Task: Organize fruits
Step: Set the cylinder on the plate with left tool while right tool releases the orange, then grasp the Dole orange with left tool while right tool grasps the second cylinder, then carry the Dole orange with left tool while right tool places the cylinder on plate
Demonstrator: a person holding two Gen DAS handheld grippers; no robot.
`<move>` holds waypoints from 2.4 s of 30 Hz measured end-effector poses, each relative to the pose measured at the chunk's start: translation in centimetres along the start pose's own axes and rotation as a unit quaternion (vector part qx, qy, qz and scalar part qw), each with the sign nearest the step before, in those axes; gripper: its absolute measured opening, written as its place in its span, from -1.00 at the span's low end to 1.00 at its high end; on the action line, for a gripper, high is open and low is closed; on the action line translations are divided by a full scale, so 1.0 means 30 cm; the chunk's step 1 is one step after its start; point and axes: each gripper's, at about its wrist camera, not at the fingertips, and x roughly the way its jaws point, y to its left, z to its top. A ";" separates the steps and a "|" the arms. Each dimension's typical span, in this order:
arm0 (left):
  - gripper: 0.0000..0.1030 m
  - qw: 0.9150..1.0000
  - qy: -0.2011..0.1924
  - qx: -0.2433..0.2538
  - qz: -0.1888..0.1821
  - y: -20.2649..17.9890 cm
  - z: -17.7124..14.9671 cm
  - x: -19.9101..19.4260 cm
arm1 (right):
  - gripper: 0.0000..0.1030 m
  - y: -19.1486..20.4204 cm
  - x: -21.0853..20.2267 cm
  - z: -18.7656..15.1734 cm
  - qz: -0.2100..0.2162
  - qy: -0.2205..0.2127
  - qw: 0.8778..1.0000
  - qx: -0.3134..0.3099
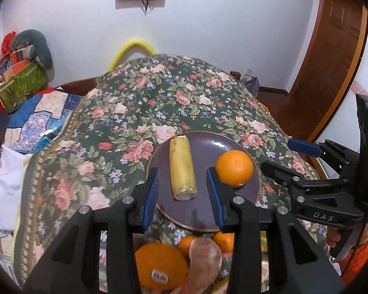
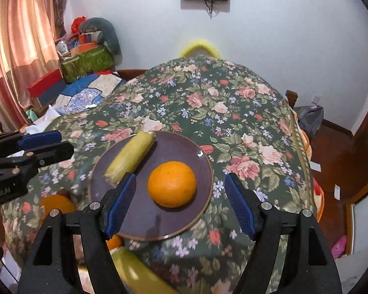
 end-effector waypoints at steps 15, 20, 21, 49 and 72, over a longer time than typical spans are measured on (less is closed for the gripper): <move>-0.12 0.999 -0.016 0.015 0.025 0.007 -0.122 -0.221 | 0.39 0.068 -0.196 -0.109 -0.011 -0.012 1.000 -0.025; -0.10 0.999 0.001 0.018 0.030 0.031 -0.188 -0.233 | 0.39 0.075 -0.212 -0.160 -0.012 -0.005 1.000 -0.024; -0.08 0.999 0.006 0.019 0.032 0.038 -0.203 -0.231 | 0.39 0.076 -0.213 -0.172 -0.012 -0.003 1.000 -0.024; 0.17 0.996 0.089 0.013 0.014 0.079 -0.327 0.026 | 0.21 0.090 0.051 -0.338 0.027 0.089 0.995 -0.047; 0.29 0.996 0.079 0.016 0.032 0.069 -0.326 0.066 | -0.09 -0.002 -0.012 -0.391 0.028 0.104 0.994 -0.015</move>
